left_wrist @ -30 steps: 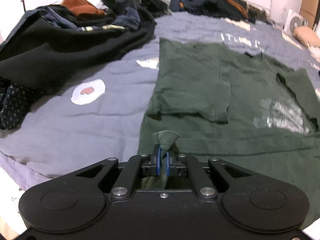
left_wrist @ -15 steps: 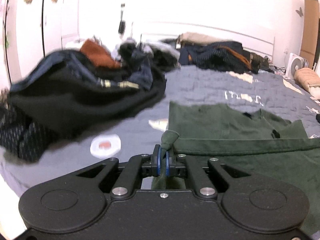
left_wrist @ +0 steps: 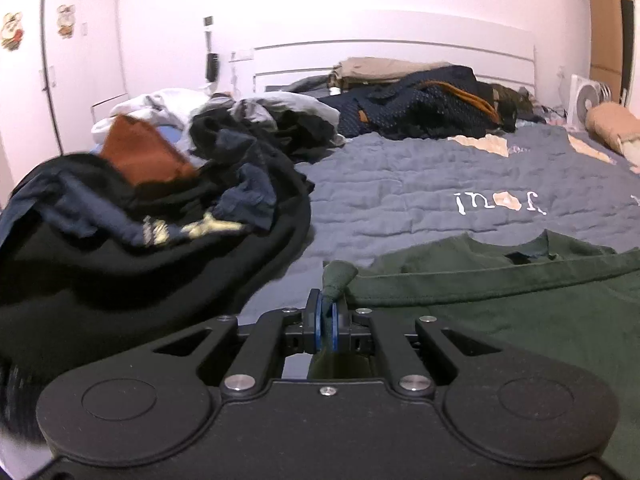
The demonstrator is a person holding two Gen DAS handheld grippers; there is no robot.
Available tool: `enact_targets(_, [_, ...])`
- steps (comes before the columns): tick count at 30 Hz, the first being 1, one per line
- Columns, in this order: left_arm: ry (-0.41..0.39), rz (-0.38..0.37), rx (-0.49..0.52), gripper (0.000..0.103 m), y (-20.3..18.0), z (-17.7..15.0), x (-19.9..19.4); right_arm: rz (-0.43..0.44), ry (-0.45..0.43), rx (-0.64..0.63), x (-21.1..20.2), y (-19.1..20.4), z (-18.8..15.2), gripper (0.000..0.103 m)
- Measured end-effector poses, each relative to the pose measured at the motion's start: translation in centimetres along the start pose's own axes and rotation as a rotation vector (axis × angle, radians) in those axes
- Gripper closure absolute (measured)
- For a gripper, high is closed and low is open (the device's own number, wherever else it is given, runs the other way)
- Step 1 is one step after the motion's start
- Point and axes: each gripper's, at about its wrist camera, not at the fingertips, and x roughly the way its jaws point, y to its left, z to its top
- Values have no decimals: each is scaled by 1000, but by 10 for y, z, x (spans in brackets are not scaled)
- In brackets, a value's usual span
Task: Fold clothes
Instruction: 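Lift the hem with both grippers and fold it toward the collar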
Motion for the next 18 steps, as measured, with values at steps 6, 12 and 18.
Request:
enact_targets(6, [-10, 15, 78, 98, -11, 34, 45, -25, 12, -30, 50, 8, 16, 95])
enact_targets(12, [-4, 18, 100, 98, -19, 60, 92, -50, -11, -53, 88, 14, 40, 95])
enact_targets(18, [42, 33, 115, 98, -25, 54, 133, -73, 15, -116, 134, 17, 44, 95])
